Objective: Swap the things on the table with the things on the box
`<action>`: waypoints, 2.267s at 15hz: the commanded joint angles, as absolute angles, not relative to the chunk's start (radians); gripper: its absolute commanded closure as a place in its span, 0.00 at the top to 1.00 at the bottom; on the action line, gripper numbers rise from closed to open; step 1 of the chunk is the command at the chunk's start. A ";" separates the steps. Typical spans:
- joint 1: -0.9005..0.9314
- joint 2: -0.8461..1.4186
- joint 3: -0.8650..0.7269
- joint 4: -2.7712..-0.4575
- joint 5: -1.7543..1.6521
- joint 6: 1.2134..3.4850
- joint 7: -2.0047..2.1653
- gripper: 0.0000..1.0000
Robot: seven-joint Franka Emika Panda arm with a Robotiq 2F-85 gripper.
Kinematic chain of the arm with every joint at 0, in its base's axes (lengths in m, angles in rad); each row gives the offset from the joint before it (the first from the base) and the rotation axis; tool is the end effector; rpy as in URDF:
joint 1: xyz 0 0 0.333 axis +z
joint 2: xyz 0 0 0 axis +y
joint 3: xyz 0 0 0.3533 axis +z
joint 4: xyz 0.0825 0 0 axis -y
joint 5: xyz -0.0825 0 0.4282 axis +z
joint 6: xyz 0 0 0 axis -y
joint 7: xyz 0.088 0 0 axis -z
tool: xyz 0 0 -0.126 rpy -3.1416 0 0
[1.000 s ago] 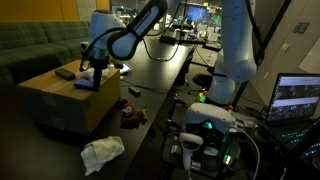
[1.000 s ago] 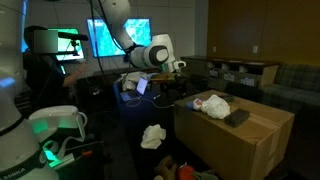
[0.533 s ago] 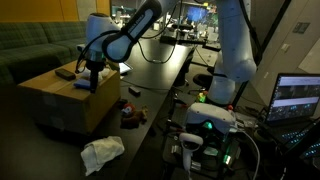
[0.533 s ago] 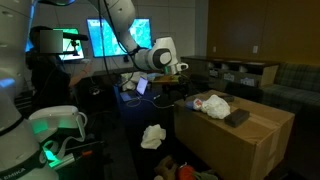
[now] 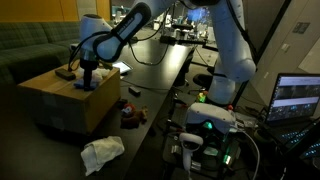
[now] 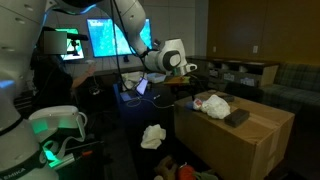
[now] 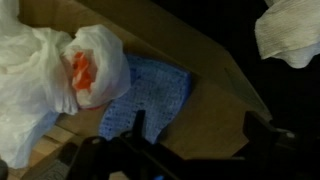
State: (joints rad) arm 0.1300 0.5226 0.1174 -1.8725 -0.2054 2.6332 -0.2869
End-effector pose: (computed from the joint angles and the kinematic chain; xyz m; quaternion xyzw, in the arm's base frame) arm 0.6934 0.1725 0.2402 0.9354 0.3303 0.1211 0.0348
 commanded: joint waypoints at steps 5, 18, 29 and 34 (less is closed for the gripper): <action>0.072 0.634 0.136 -1.692 -0.183 2.561 -0.363 1.00; 0.068 0.737 0.119 -1.579 -0.207 2.497 -0.397 1.00; 0.053 0.726 0.126 -1.566 -0.206 2.444 -0.453 0.39; 0.062 0.667 0.129 -1.609 -0.216 2.438 -0.462 0.12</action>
